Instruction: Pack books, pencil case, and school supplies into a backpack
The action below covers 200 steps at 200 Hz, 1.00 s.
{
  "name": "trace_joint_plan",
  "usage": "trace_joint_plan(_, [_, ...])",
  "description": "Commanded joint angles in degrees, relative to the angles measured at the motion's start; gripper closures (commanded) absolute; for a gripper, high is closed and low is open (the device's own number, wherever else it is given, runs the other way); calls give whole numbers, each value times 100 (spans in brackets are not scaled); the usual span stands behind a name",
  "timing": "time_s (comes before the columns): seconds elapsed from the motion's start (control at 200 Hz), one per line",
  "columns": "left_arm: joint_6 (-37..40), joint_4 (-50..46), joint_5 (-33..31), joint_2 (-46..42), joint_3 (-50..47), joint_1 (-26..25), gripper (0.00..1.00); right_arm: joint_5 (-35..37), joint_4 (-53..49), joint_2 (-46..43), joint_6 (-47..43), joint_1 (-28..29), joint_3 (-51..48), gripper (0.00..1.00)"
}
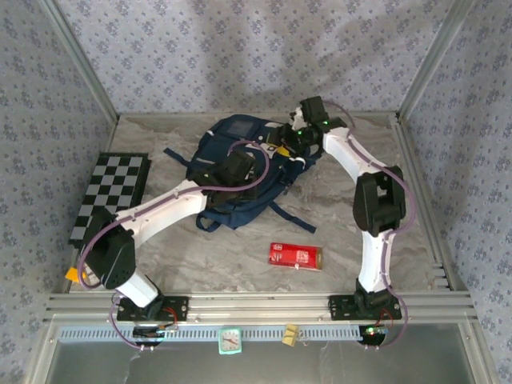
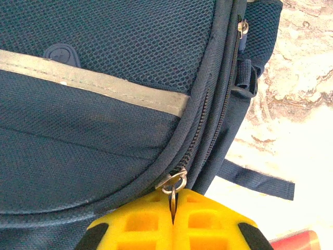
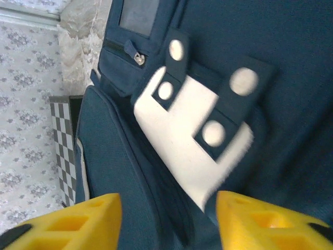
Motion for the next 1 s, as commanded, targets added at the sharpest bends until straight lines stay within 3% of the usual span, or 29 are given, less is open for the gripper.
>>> trace_joint_plan(0.0, [339,-41,305,-122,16,28,100,-52,310,-863,291,95,-814,42])
trace_joint_plan(0.18, [470,121,357,-126,-102,28,100,-66,1641,-1361,1594,505,-2122,43])
trace_joint_plan(0.305, [556,195,358,-190,-178,36,100,32,1797,-1157,1853,808,-1974,44])
trace_joint_plan(0.405, [671,207,345,-179,-182,39,100,68,1941,-959,1977,1017,-1868,53])
trace_joint_plan(0.44, [690,197,330,-166,-170,51,100,124,1879,-906,1970,1057,-1822,61])
trace_joint_plan(0.67, [903,83,339,-344,-273,131,100,301,860,-681,1106,928,-1284,100])
trace_joint_plan(0.88, [1349,-162,242,-827,-850,363,100,264,-631,-382,-544,454,-494,100])
trace_joint_plan(0.995, [1479,-112,303,-1067,-1250,735,100,50,-976,-162,-934,-2,-173,100])
